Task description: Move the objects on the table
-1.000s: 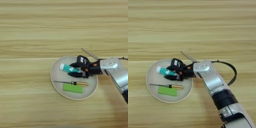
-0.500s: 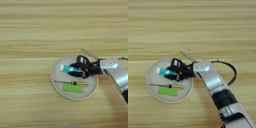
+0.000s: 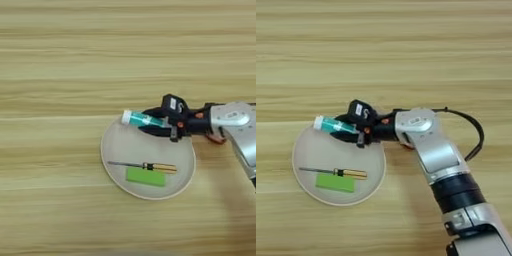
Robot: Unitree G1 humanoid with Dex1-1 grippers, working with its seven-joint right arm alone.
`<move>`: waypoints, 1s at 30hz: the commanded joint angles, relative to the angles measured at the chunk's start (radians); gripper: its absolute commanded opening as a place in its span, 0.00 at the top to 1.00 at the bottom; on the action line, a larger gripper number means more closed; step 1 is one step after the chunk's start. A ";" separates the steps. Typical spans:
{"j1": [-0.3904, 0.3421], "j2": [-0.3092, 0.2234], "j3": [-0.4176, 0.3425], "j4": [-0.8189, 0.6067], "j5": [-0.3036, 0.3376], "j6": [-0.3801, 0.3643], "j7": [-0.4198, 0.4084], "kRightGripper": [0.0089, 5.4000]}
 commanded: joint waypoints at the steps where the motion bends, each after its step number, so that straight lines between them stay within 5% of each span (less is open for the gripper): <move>1: -0.099 -0.050 -0.073 -0.048 0.026 -0.027 -0.041 0.69; 12: -0.168 -0.087 -0.138 0.106 0.012 -0.075 -0.071 0.69; 30: -0.230 -0.062 -0.091 0.411 -0.063 -0.197 -0.106 0.69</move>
